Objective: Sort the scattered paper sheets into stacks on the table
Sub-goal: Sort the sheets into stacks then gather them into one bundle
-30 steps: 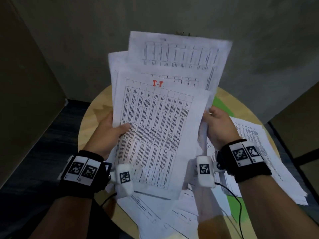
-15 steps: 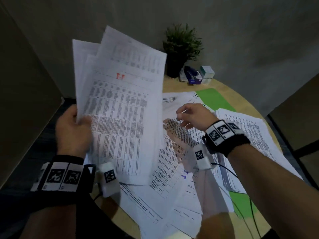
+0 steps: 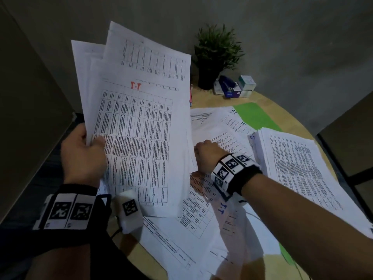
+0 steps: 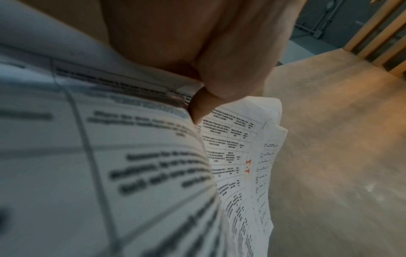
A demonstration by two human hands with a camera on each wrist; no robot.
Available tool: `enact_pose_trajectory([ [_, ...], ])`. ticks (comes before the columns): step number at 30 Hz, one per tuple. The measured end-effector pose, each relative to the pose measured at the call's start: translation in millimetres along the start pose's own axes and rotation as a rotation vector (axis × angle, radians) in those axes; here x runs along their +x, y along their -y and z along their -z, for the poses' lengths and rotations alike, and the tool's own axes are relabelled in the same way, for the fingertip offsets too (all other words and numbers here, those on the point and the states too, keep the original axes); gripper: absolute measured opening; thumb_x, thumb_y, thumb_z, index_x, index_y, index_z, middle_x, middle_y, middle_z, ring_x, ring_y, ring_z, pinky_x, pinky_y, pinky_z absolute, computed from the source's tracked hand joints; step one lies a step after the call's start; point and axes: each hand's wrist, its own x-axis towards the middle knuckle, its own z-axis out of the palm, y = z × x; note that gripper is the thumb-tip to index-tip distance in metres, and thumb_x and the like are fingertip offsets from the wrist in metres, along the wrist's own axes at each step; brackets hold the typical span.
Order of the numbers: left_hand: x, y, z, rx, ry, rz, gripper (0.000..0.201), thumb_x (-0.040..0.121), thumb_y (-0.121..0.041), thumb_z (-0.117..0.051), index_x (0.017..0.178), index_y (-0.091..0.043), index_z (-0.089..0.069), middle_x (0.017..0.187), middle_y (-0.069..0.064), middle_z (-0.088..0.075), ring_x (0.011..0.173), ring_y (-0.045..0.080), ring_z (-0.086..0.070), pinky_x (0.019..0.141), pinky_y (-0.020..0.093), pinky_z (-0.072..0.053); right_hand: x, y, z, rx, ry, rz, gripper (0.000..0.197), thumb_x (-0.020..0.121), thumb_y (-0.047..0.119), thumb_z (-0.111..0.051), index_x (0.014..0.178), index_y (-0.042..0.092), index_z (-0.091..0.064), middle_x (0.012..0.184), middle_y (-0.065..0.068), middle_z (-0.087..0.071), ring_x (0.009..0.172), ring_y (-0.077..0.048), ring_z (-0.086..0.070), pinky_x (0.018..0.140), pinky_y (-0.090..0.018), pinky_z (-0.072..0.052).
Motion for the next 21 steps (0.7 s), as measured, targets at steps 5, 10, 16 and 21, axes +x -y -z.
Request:
enact_pose_trajectory([
  [5,-3,2,0,-0.023,0.012,-0.023,0.03,0.093,0.0,-0.051,0.116,-0.014,-0.064,0.104,0.001,-0.065,0.096,0.018,-0.062,0.084,0.031,-0.048,-2,-1,-9,0.148,-0.041,-0.104,0.043,0.087,0.023,-0.063,0.122,0.004,-0.046,0.123,-0.014,-0.055,0.114,-0.031,-0.054,0.078,-0.031,-0.044],
  [10,-1,5,0,-0.059,0.024,-0.016,0.031,0.093,0.001,-0.051,0.113,-0.018,-0.064,0.103,0.002,-0.066,0.095,0.017,-0.063,0.084,0.028,-0.049,-12,0,-19,0.05,0.007,-0.16,0.081,0.07,0.053,-0.075,0.135,0.017,-0.043,0.133,-0.006,-0.039,0.126,-0.034,-0.032,0.094,-0.052,-0.04],
  [16,0,5,-2,-0.066,0.041,0.007,0.034,0.092,0.0,-0.053,0.112,-0.024,-0.065,0.103,-0.001,-0.068,0.099,0.019,-0.066,0.093,0.044,-0.053,-18,-1,-17,0.243,-0.061,-0.186,0.048,0.085,0.02,-0.064,0.125,0.005,-0.044,0.123,-0.015,-0.046,0.115,-0.035,-0.049,0.089,-0.043,-0.048],
  [21,1,5,-3,-0.062,0.054,0.013,0.031,0.092,0.0,-0.053,0.114,-0.019,-0.064,0.104,0.0,-0.067,0.099,0.02,-0.065,0.094,0.044,-0.052,-22,-23,-2,0.395,-0.132,-0.131,0.007,0.088,0.008,-0.054,0.093,0.012,-0.051,0.089,-0.009,-0.057,0.081,-0.025,-0.055,0.054,-0.023,-0.035],
])
